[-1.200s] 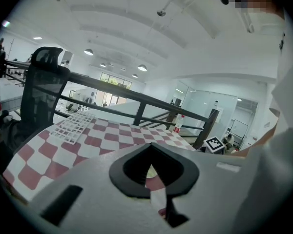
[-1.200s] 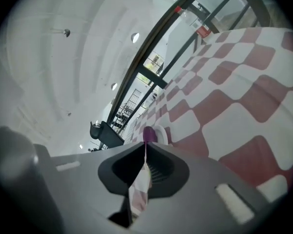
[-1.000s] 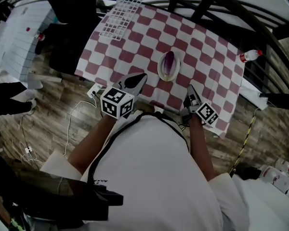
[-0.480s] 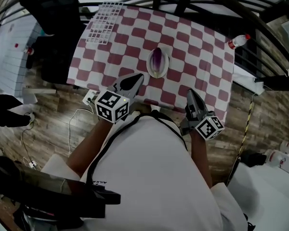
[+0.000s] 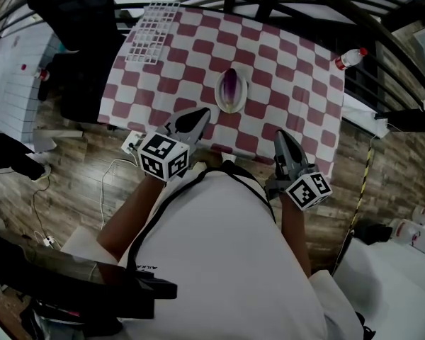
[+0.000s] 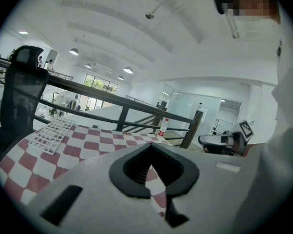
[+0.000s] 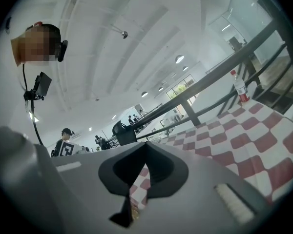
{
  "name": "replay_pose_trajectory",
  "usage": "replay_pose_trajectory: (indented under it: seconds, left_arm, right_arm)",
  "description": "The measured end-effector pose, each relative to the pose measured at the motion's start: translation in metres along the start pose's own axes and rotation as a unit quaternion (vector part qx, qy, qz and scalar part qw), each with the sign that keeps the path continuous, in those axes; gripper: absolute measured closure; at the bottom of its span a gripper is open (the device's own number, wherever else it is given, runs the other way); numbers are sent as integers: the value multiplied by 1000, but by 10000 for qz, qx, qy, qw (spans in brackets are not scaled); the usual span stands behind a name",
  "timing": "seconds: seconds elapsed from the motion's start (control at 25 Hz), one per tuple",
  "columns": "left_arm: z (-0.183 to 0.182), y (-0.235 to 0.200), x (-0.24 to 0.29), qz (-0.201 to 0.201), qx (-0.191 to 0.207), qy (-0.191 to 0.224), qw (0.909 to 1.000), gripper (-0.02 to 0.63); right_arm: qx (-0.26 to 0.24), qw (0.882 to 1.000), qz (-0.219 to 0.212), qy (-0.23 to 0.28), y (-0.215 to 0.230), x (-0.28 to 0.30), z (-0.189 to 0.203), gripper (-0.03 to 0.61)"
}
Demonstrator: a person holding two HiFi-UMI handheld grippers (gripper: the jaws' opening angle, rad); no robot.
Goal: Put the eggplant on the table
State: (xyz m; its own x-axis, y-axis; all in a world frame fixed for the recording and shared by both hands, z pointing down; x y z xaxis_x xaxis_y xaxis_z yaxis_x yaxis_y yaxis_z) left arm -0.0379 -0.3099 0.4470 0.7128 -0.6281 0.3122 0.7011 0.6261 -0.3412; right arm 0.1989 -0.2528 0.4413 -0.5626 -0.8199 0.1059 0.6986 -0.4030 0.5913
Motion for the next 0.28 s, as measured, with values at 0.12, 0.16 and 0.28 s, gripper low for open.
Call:
replay_pose_trajectory:
  seconds: [0.12, 0.16, 0.28]
  left_arm:
    - [-1, -1, 1, -21, -12, 11, 10000, 609]
    - [0, -2, 1, -29, -16, 9, 10000, 609]
    - [2, -4, 2, -53, -28, -10, 10000, 609]
  right_arm:
    - [-9, 10000, -36, -27, 1, 4, -1, 572]
    - [-7, 10000, -51, -30, 1, 5, -1, 572]
    - [-4, 9999, -88, -52, 3, 8, -2, 572]
Point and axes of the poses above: the fingertips, and each gripper's own axes: x forward along the fingers, y to its right, z out of its underside, the point moved 5 cm from there along -x, backward along the fingers, and after that the axes turned 2 degrees about -z, right-handed, at the moved point
